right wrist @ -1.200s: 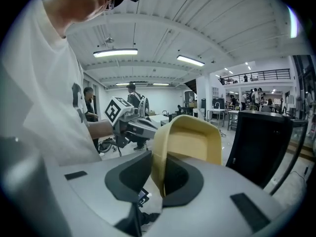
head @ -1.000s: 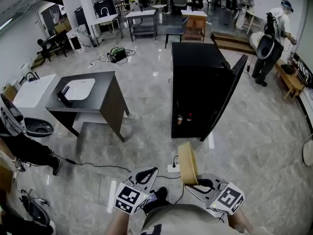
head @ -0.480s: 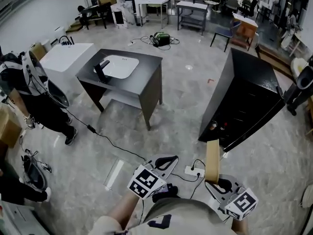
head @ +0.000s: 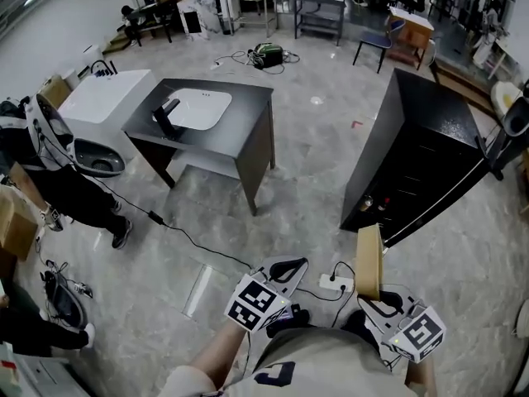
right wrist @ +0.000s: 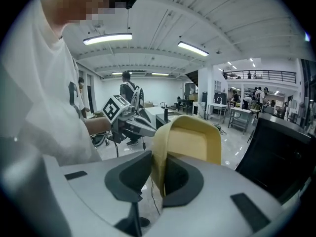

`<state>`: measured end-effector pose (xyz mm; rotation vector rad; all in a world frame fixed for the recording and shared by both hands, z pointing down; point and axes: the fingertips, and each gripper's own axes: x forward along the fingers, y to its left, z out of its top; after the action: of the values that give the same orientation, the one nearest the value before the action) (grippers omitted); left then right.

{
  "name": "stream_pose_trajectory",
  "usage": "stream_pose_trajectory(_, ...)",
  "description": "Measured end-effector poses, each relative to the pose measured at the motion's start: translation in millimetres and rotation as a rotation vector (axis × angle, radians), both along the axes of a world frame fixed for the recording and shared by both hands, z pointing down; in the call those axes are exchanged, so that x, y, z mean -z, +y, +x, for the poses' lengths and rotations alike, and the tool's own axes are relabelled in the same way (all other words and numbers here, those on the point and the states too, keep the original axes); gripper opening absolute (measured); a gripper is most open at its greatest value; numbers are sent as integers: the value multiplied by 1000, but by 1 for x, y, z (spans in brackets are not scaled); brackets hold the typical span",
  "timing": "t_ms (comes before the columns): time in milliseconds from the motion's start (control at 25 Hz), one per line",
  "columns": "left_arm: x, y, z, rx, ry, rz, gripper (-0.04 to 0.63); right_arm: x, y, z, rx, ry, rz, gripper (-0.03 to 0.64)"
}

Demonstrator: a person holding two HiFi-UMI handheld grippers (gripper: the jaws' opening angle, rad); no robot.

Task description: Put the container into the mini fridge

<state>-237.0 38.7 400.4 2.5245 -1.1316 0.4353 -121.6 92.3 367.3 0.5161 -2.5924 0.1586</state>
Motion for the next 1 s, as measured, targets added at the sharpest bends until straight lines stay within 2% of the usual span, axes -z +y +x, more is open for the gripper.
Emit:
stream_pose_trajectory(240, -1, -23, 25, 41, 9, 10, 55, -8, -33, 36, 0, 69, 16, 69)
stream_pose_trajectory(400, 2, -47, 53, 87, -5, 32, 55, -19, -74, 69, 46, 126, 97, 69)
stream_pose_trajectory(800, 7, -102, 208, 62, -47, -7, 55, -19, -142, 207, 78, 162, 87, 69)
stream_pose_trajectory(1000, 9, -132, 269, 116, -55, 6, 55, -36, -187, 265, 170, 205, 127, 69)
